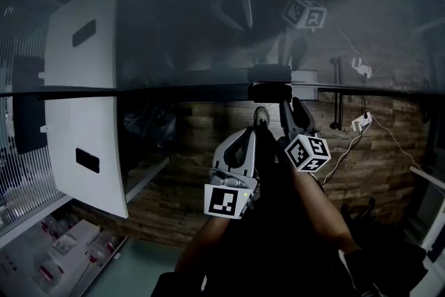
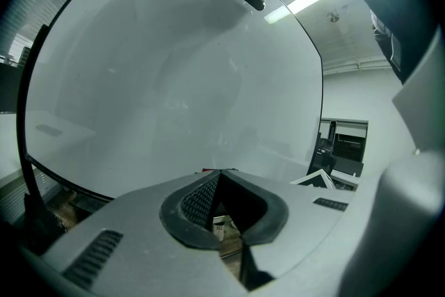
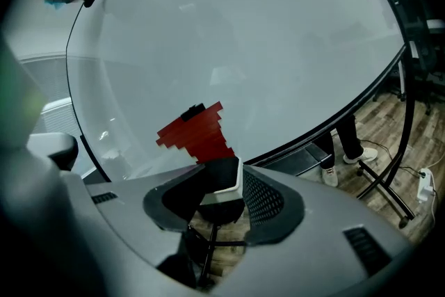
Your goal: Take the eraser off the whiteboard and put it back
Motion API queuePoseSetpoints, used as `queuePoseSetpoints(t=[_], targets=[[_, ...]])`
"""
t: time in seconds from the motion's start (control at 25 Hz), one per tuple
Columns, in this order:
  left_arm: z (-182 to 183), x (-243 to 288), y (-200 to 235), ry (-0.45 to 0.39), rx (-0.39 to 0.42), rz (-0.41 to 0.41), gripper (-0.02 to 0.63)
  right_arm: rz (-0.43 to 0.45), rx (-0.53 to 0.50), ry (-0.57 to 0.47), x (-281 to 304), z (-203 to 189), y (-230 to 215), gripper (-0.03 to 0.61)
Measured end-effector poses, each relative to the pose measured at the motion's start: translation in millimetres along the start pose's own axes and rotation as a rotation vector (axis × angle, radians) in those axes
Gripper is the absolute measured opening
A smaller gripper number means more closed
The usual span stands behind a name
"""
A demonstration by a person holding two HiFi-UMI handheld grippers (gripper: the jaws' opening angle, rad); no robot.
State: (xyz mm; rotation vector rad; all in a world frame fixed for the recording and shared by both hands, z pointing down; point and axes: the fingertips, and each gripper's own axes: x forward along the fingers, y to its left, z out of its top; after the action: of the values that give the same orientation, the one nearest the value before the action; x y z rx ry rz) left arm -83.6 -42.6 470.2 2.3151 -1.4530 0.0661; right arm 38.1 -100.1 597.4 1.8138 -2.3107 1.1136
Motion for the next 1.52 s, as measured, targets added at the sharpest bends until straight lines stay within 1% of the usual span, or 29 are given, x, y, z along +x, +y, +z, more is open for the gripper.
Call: queuePoseSetpoints(t=[0.24,0.36,0.52,1.04,1.12,1.2,1.28,1.36,1.4,1.52], targets=[[0,1,0,0.0,0.001,0.003,0.006,-0.002,-0.011,0.005,4,1,-2,0.155],[-1,0,2,0.001,0.016,0.003,0.006,-0.003,-0.012,0.007,4,1,-2,0.155],[0,1,1,0.0,0.0,0.005,0.006,-0.004,-0.018,0.008,4,1,-2,0.155],[0,-2,-1,-0.012,-0.003,0.003,0.006,-0.014,-0.039,0.004,0,1,-2,0.153],[0,-3,-1,-0.019,0.007,0.0,0.006,-0.017,-0.037,0.0,-1,1,-3,0.153],[1,-4,0,-0.035,0.033,-0.007,0.006,-0.019,-0.037,-0.006,-3,3,-3,0.153],[1,-4,-2,-0.034,0.02,-0.009,0.006,-0.017,-0.039,-0.012,-5,5,-2,0.144],[1,-5,-3,-0.026,-0.003,-0.01,0.006,-0.018,-0.044,-0.019,-7,6,-1,0.116],[2,-6,-4,-0.028,-0.006,-0.011,0.006,-0.02,-0.046,-0.022,-8,7,0,0.098],[5,-6,-5,-0.037,-0.002,-0.017,0.006,-0.025,-0.049,-0.03,-10,10,0,0.075]])
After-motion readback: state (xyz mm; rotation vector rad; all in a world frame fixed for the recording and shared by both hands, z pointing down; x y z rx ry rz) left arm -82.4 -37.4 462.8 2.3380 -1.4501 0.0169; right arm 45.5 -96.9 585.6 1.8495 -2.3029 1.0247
